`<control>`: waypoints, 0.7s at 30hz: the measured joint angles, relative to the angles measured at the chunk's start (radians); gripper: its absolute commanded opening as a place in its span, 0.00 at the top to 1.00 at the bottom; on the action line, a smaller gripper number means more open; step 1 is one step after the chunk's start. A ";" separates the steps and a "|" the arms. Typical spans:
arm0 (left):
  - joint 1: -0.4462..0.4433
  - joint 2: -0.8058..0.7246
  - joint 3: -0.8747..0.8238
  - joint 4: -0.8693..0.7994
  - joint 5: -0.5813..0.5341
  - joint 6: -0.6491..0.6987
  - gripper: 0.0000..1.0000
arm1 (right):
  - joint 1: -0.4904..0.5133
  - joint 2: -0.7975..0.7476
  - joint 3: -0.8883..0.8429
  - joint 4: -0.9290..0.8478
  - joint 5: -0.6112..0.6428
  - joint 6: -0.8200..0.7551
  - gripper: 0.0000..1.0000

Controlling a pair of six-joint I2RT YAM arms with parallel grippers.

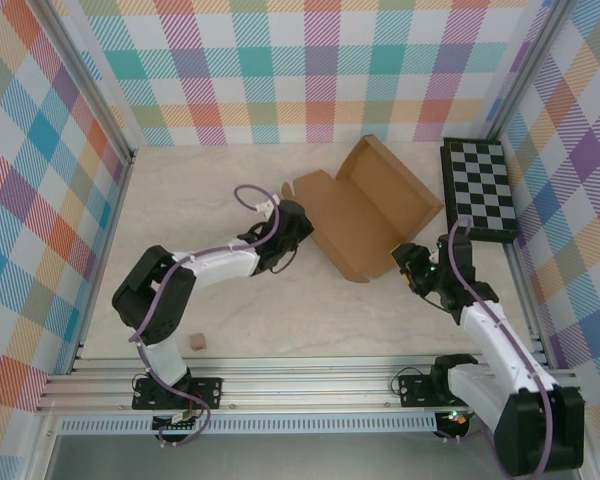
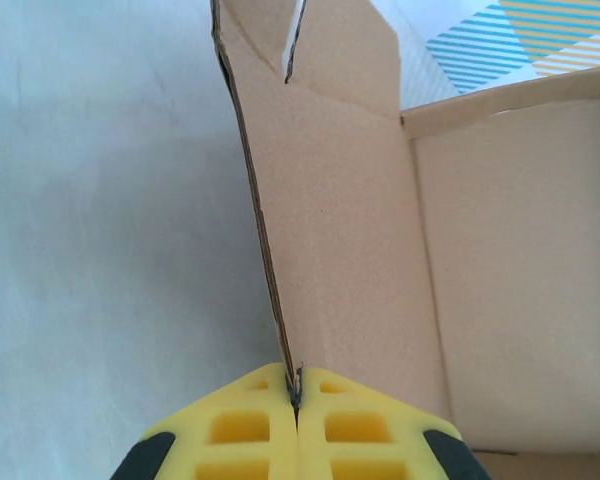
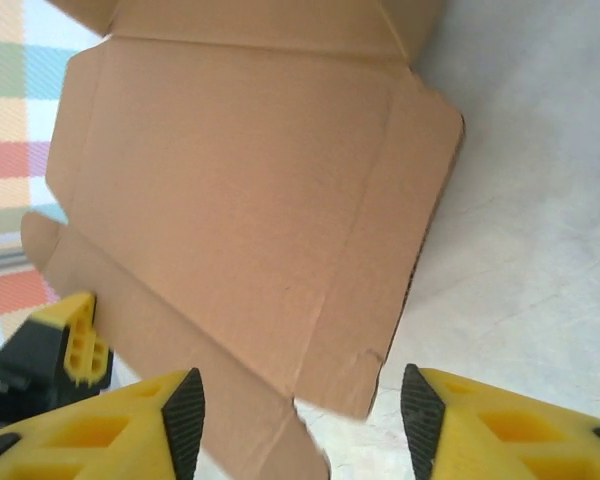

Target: Fold the paper box

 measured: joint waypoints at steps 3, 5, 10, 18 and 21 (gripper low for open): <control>0.078 -0.030 0.135 -0.135 0.054 0.193 1.00 | 0.000 -0.046 0.129 -0.102 -0.004 -0.124 0.38; 0.119 -0.050 0.265 -0.243 0.094 0.361 1.00 | 0.000 -0.038 0.239 -0.160 -0.021 -0.231 0.39; 0.160 -0.069 0.610 -0.529 0.171 0.797 1.00 | 0.004 0.153 0.602 -0.242 -0.103 -0.547 0.39; 0.160 -0.069 1.016 -0.957 0.274 1.300 1.00 | 0.017 0.602 1.294 -0.414 -0.284 -1.221 0.38; 0.160 -0.082 1.046 -1.052 0.328 1.426 1.00 | 0.019 0.673 1.337 -0.448 -0.372 -1.460 0.37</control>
